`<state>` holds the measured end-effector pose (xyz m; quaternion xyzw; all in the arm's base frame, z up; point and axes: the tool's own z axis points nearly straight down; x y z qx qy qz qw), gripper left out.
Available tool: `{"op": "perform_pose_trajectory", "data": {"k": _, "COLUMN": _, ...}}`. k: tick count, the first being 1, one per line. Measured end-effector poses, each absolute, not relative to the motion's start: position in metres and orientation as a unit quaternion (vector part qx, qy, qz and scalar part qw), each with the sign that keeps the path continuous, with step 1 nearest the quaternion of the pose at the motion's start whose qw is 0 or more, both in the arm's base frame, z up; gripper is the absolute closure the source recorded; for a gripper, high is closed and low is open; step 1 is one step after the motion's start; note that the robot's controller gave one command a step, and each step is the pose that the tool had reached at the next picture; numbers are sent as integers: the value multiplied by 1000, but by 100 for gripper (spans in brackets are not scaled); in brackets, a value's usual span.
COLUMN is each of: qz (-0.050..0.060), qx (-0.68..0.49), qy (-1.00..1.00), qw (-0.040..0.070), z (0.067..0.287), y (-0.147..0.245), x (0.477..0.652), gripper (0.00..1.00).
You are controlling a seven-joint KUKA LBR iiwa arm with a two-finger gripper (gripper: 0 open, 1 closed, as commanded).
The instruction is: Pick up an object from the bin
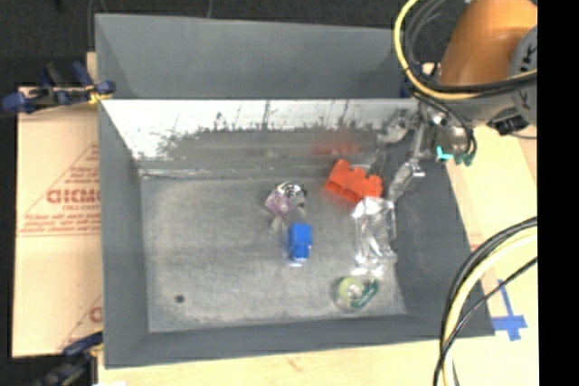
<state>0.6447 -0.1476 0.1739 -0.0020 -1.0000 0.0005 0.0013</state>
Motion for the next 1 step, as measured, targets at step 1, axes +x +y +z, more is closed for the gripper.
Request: {"op": "perform_pose_trajectory", "data": {"k": 1, "qz": 2, "qx": -49, "qy": -999, "qw": -8, "z": 136, "y": -153, "x": 648, "gripper": 0}}
